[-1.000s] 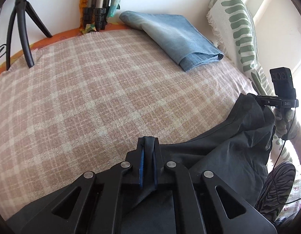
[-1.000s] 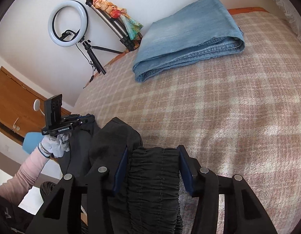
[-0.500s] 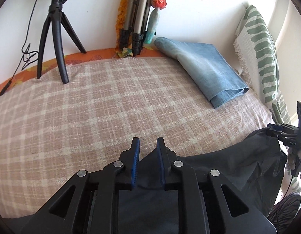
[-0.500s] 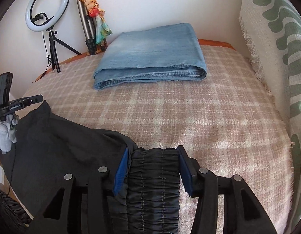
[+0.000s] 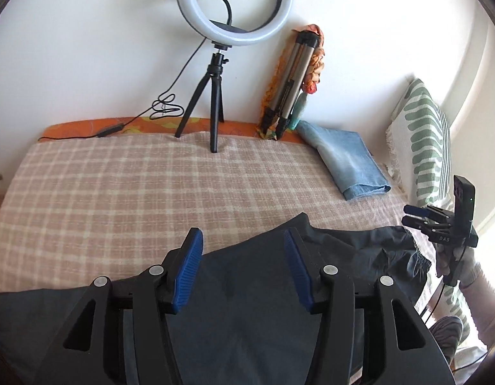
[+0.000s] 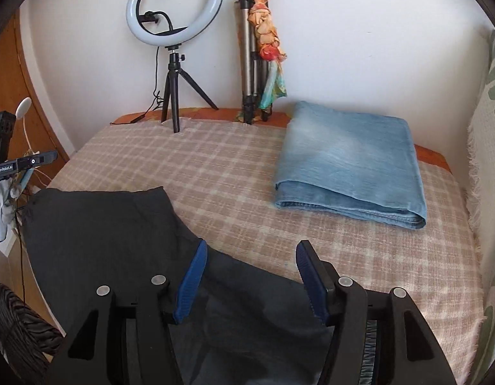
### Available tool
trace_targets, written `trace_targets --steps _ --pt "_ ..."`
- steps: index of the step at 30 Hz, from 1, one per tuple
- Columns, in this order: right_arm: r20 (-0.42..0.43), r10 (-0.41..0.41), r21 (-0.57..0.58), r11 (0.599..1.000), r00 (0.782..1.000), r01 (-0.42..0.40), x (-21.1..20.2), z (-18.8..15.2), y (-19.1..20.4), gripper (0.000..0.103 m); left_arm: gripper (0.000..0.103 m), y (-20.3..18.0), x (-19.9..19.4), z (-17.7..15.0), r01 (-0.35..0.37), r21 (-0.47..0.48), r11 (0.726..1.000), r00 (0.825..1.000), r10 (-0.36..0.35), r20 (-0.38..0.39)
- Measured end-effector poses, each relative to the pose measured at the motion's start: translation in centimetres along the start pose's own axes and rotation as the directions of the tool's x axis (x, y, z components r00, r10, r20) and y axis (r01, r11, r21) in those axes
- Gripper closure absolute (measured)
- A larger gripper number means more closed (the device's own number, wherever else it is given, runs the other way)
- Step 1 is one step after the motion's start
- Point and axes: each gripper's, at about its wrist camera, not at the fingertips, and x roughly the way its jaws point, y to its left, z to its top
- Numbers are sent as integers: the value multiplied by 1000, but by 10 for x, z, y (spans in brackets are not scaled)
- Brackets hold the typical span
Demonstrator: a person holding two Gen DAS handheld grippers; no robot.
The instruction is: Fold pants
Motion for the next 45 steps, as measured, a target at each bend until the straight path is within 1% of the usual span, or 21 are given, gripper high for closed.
trace_targets --steps 1,4,6,9,13,16,19,22,24,28,30,32,34,36,38,42,43,45 --pt "-2 29 -18 999 1000 -29 3 2 13 43 51 8 -14 -3 -17 -21 1000 1000 18 9" --pt "-25 134 -59 989 991 -135 14 -3 56 43 43 32 -57 -14 -69 -71 995 997 71 38" --pt "-49 190 -89 977 981 -194 21 -10 84 43 43 48 -81 -21 -97 -106 990 993 103 54" --pt "-101 243 -146 956 965 -256 29 -24 127 43 43 72 -118 -31 -138 -170 976 985 154 83" --pt "-157 290 -207 925 944 -319 36 -40 174 43 43 104 -169 -45 -169 -259 951 970 207 128" --pt "-173 302 -239 910 938 -337 38 -47 202 43 39 128 -202 -61 -190 -319 928 956 249 156" --pt "-198 318 -258 896 927 -362 44 -52 228 43 39 152 -227 -80 -207 -378 903 943 287 168" --pt "-227 323 -284 880 919 -380 53 -55 254 43 38 175 -240 -102 -240 -406 882 931 327 160" --pt "-243 324 -295 873 914 -388 60 -57 269 43 35 196 -239 -121 -236 -452 860 931 334 148" --pt "-259 319 -285 877 912 -388 71 -59 290 43 35 241 -219 -163 -214 -548 809 941 321 107" --pt "-263 322 -278 878 910 -391 73 -59 297 43 35 264 -208 -186 -178 -603 778 950 296 102" --pt "-264 319 -273 881 910 -388 73 -60 303 43 35 284 -194 -205 -130 -657 743 957 268 113" --pt "-260 311 -260 889 914 -377 73 -62 308 43 35 296 -179 -221 -98 -689 718 963 243 116" --pt "-258 308 -241 897 916 -370 75 -63 310 43 35 304 -164 -231 -85 -703 707 966 230 115" --pt "-259 304 -223 905 917 -363 77 -64 312 43 38 308 -151 -238 -61 -710 702 970 210 124" --pt "-275 286 -212 913 918 -348 86 -62 319 43 38 318 -132 -244 -33 -729 684 969 200 144" --pt "-278 283 -209 915 918 -346 87 -61 320 43 41 320 -128 -243 -37 -730 682 968 207 144" --pt "-279 278 -204 918 919 -340 89 -59 322 43 55 323 -123 -241 -55 -721 690 963 228 145"
